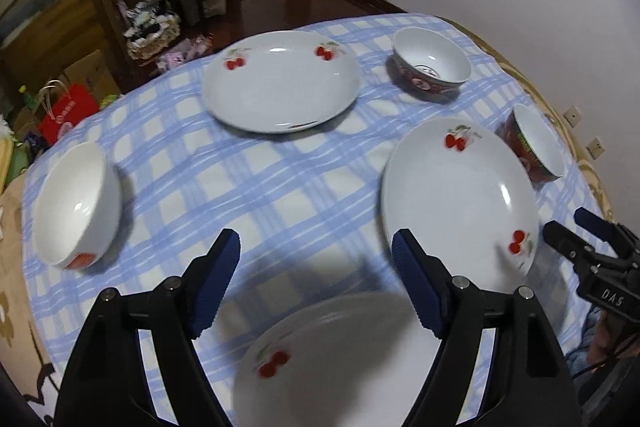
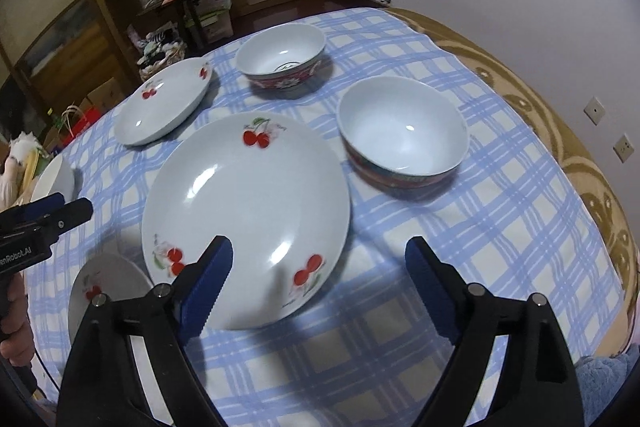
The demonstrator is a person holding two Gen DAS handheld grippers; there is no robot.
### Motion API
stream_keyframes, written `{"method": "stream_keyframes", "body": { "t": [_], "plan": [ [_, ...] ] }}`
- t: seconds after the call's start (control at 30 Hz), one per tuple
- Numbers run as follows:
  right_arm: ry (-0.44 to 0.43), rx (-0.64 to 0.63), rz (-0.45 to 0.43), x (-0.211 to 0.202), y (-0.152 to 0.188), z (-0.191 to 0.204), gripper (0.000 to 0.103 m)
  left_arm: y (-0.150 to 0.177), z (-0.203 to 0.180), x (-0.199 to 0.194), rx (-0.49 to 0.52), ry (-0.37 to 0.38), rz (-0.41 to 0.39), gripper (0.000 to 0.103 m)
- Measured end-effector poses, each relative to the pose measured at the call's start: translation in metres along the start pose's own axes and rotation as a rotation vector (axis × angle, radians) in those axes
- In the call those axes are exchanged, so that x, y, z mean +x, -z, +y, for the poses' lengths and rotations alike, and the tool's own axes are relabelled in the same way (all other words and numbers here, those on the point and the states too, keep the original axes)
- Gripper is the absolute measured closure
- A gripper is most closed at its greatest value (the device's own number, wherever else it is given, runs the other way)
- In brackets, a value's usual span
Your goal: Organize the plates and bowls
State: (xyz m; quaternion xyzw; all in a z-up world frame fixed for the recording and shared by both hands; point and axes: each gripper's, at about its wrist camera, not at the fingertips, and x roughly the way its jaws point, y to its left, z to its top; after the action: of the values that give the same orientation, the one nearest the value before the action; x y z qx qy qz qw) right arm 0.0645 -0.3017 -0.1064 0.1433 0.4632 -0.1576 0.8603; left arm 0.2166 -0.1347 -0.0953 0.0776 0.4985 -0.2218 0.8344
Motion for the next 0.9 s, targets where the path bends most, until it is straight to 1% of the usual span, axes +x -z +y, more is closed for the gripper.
{"method": "stream_keyframes", "body": {
  "t": [0.17,0.23,0.37,0.5,0.53,0.6,0.63,0.67,0.73,0.8,0.9],
  "plan": [
    [0.003,0.032,0.005,0.003,-0.009,-0.012,0.011,-0.01,-0.015,0.016,0.009,0.017,0.017,0.026],
    [0.01,0.035,-0.002,0.003,-0.012,-0.016,0.011,-0.011,-0.021,0.025,0.01,0.045,0.035,0.026],
    [0.017,0.039,-0.005,0.008,-0.015,-0.021,0.011,-0.011,-0.029,0.042,0.025,0.027,0.063,0.026],
    [0.006,0.059,0.008,0.016,-0.017,-0.026,0.011,-0.013,-0.034,0.056,0.028,0.029,0.088,0.026],
    [0.0,0.064,0.012,0.018,-0.017,-0.028,0.012,-0.013,-0.035,0.059,0.026,0.038,0.098,0.026],
    [-0.015,0.072,0.023,0.023,-0.017,-0.029,0.016,-0.014,-0.036,0.065,0.021,0.051,0.116,0.026],
    [-0.022,0.075,0.033,0.026,-0.016,-0.03,0.019,-0.014,-0.037,0.067,0.019,0.057,0.12,0.028],
    [-0.03,0.079,0.044,0.028,-0.016,-0.031,0.02,-0.014,-0.038,0.068,0.02,0.059,0.116,0.031],
    [-0.052,0.105,0.063,0.033,-0.015,-0.032,0.019,-0.015,-0.041,0.071,0.025,0.064,0.116,0.046],
    [-0.075,0.122,0.076,0.036,-0.014,-0.033,0.02,-0.015,-0.042,0.074,0.023,0.089,0.133,0.053],
    [-0.062,0.114,0.099,0.041,-0.012,-0.032,0.02,-0.014,-0.044,0.079,0.019,0.102,0.15,0.062]
  ]
}}
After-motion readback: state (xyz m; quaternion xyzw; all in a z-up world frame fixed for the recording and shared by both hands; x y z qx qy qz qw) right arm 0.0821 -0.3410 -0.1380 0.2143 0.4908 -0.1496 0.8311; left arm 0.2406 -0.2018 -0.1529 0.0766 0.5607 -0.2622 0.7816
